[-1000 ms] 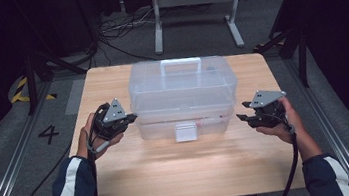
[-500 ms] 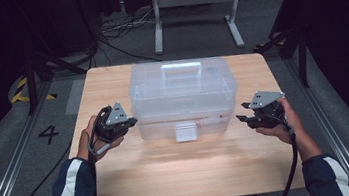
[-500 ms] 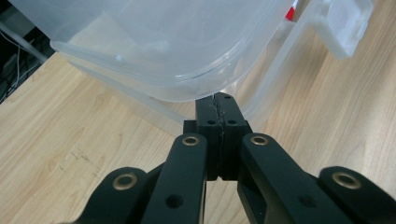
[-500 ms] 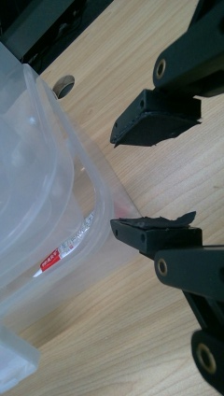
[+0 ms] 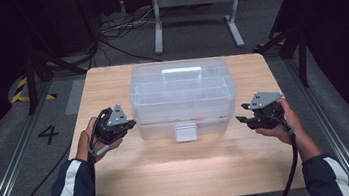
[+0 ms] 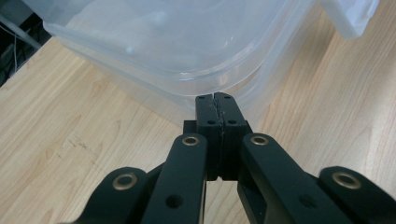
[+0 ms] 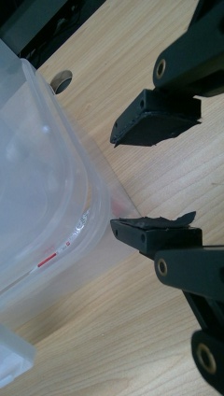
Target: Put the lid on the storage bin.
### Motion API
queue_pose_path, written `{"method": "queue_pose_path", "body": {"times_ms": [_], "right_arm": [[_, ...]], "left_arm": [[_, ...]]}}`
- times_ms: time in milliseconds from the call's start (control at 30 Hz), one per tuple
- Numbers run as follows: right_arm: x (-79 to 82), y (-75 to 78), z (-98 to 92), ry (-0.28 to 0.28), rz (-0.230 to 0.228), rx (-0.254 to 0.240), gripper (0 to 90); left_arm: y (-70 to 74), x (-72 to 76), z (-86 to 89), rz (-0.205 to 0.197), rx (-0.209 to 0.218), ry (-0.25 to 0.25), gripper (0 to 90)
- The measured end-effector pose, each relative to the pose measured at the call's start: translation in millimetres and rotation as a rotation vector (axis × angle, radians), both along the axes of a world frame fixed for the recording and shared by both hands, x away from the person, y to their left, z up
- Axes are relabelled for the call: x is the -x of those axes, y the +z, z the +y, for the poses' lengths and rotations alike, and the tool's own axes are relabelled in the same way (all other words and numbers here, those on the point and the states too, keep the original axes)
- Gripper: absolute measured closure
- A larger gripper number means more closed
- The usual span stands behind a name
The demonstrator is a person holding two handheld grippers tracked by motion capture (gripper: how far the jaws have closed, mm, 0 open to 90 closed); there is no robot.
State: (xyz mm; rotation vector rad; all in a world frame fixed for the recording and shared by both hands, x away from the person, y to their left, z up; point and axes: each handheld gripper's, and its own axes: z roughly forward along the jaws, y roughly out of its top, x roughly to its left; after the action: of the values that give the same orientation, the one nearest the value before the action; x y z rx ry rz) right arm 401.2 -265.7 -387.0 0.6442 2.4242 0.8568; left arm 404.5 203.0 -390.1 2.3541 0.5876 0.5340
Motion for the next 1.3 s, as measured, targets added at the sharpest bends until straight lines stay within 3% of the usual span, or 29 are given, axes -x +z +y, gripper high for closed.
{"method": "queue_pose_path", "body": {"times_ms": [500, 633, 833, 1300], "right_arm": [[2.2, 0.4, 0.6, 0.001, 0.000, 0.003, 52.4], [4.2, 1.0, -1.8, -0.002, -0.002, 0.012, 52.1], [5.8, -2.3, -3.7, -0.004, -0.008, 0.042, 51.0], [10.0, -12.2, -13.7, -0.016, -0.007, 0.094, 48.5]], "left_arm": [[-3.5, 1.8, 3.0, 0.005, 0.000, 0.006, 87.7], [-7.5, 4.8, 4.5, 0.003, -0.035, 0.016, 87.7], [-13.9, 7.4, 10.8, 0.012, -0.041, 0.019, 85.9], [-39.3, 16.7, 21.7, 0.037, -0.110, 0.052, 77.5]]}}
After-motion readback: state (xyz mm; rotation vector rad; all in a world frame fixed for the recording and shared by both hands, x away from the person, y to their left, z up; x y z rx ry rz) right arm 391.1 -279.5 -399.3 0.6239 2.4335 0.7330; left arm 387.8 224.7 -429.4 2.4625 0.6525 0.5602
